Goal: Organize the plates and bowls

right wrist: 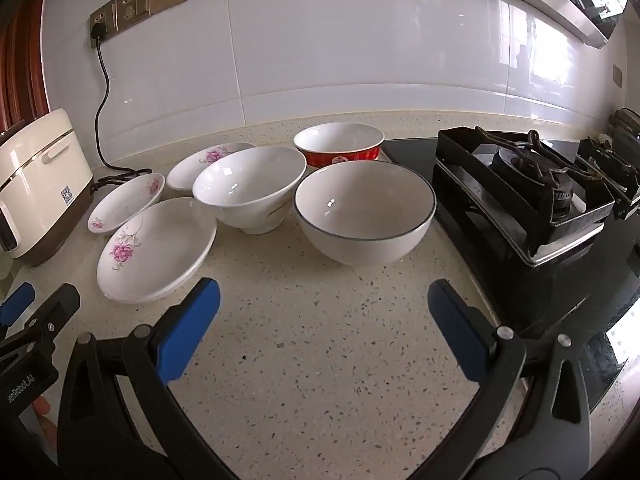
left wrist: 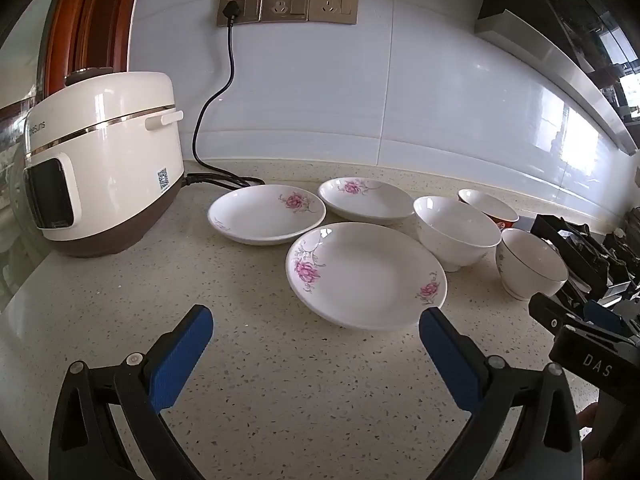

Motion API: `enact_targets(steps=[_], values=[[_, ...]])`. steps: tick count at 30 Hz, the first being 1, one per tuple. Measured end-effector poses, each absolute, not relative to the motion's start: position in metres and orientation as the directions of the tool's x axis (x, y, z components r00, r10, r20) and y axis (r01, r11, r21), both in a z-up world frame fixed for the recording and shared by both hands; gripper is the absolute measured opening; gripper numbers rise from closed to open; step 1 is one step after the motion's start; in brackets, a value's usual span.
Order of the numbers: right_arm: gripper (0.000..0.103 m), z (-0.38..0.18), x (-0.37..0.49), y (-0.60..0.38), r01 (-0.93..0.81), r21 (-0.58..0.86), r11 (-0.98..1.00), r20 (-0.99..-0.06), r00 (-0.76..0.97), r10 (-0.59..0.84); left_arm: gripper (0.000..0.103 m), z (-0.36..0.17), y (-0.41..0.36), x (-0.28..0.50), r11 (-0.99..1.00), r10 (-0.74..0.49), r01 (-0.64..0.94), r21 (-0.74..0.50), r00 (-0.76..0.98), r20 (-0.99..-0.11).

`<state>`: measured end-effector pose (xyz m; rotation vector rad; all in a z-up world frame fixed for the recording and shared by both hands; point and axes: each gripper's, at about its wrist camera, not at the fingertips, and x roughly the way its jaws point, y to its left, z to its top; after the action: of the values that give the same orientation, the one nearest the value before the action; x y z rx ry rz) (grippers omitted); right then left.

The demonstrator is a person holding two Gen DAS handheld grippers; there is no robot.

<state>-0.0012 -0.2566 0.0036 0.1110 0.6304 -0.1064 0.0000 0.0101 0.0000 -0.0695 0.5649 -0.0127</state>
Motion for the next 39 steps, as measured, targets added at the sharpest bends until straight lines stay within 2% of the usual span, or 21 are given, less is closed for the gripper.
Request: enact_targets(steps=[39], values=[[0.103, 0.0026, 0.0010, -0.2600, 0.133, 0.074, 0.988, -0.597, 0.800, -0.063, 0.103, 0.0015, 0.0106, -0.0003, 0.998, -0.027, -0.010, -0.066, 0.847, -0.531]])
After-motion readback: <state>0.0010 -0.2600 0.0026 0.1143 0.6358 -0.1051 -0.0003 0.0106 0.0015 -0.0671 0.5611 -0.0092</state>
